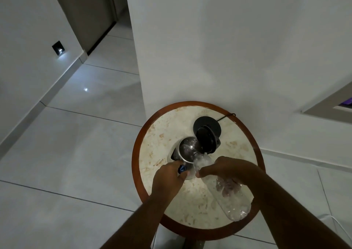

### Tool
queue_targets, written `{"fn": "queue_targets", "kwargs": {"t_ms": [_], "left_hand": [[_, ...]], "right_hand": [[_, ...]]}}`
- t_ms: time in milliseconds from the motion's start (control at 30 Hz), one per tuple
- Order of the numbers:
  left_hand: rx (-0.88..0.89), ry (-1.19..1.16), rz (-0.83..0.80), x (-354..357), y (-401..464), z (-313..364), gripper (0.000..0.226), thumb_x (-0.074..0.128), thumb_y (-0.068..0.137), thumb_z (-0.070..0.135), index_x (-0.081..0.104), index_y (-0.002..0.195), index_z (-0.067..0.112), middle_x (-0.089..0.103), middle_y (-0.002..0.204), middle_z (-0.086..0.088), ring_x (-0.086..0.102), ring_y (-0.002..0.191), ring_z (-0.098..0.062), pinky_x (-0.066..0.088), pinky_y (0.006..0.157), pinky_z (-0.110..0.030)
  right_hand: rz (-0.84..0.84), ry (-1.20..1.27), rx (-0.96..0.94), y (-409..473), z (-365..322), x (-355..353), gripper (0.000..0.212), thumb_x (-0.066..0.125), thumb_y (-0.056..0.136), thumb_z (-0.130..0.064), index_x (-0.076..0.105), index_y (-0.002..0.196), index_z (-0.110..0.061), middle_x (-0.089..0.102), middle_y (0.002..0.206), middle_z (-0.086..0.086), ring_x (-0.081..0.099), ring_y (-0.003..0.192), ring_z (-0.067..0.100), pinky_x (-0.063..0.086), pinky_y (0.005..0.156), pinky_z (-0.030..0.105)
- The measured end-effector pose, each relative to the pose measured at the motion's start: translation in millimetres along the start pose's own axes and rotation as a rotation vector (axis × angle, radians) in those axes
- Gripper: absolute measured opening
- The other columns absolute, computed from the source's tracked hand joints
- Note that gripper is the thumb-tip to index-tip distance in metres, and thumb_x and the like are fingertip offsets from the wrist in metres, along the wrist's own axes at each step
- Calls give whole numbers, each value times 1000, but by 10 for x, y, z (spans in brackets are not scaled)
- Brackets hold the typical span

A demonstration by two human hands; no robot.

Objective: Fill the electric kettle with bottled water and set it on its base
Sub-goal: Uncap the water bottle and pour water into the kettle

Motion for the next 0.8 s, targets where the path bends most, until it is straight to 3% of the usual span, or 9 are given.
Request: {"fn": "queue_targets", "kwargs": {"t_ms": [167, 300, 367, 433, 500, 600, 667, 800], "left_hand": [[16, 25, -3, -9, -6, 18, 42, 60, 88, 43, 59, 125, 22, 67, 121, 3, 62, 108, -15, 49, 96, -30], [19, 19, 3, -6, -25, 34, 41, 61, 88, 44, 61, 123, 23, 68, 120, 4, 63, 107, -15, 49, 97, -31], [23, 20, 12, -3, -31, 41, 41, 61, 88, 43, 61, 123, 23, 68, 119, 3, 63, 107, -15, 49, 96, -29], [25, 25, 11, 6, -36, 48, 41, 61, 88, 43, 61, 124, 22, 68, 120, 4, 63, 107, -14, 49, 98, -30], [23, 28, 11, 11, -41, 46, 42, 61, 88, 43, 61, 124, 23, 68, 121, 4, 63, 108, -14, 48, 98, -30], [16, 31, 6, 16, -47, 45, 42, 61, 88, 43, 60, 125, 23, 67, 122, 4, 63, 108, -15, 48, 98, -30], [12, 30, 3, 18, -45, 42, 42, 61, 88, 43, 60, 125, 23, 67, 122, 3, 63, 109, -15, 48, 98, -32], [12, 24, -14, 28, -48, 23, 41, 59, 89, 42, 59, 125, 22, 67, 121, 2, 63, 108, -16, 49, 96, -30]], "right_hand": [[-73, 107, 98, -64, -95, -18, 61, 76, 68, -52, 53, 106, -10, 64, 96, 13, 65, 83, 25, 55, 63, 32], [-130, 262, 69, -55, -108, -51, 48, 70, 73, -55, 53, 94, -16, 63, 94, 11, 63, 74, 20, 48, 53, 29], [-163, 335, -35, 0, -134, -99, 38, 66, 79, -51, 60, 102, -21, 66, 101, 4, 66, 70, 10, 52, 53, 24], [-174, 447, -77, 62, -146, -110, 31, 63, 82, -47, 66, 100, -21, 69, 92, -4, 69, 66, 4, 53, 54, 18], [-180, 535, -51, 143, -99, -87, 29, 64, 83, -43, 68, 90, -15, 72, 79, 6, 71, 64, 14, 55, 53, 23], [-244, 649, 62, 142, 15, -32, 47, 73, 76, -42, 61, 103, -5, 70, 68, 26, 70, 62, 32, 59, 60, 32], [-303, 585, 38, 100, 12, -22, 60, 80, 66, -47, 57, 107, -11, 73, 70, 20, 71, 64, 29, 60, 60, 39], [-253, 440, -106, 50, 38, -29, 65, 68, 76, -51, 56, 125, -12, 71, 94, 5, 71, 76, 15, 59, 67, 31]]}}
Point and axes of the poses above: each hand's wrist, its own y-axis towards the middle knuckle, its own x-axis out of the palm, z = x × y, the point moved 4 cm from there along y, towards the middle knuckle
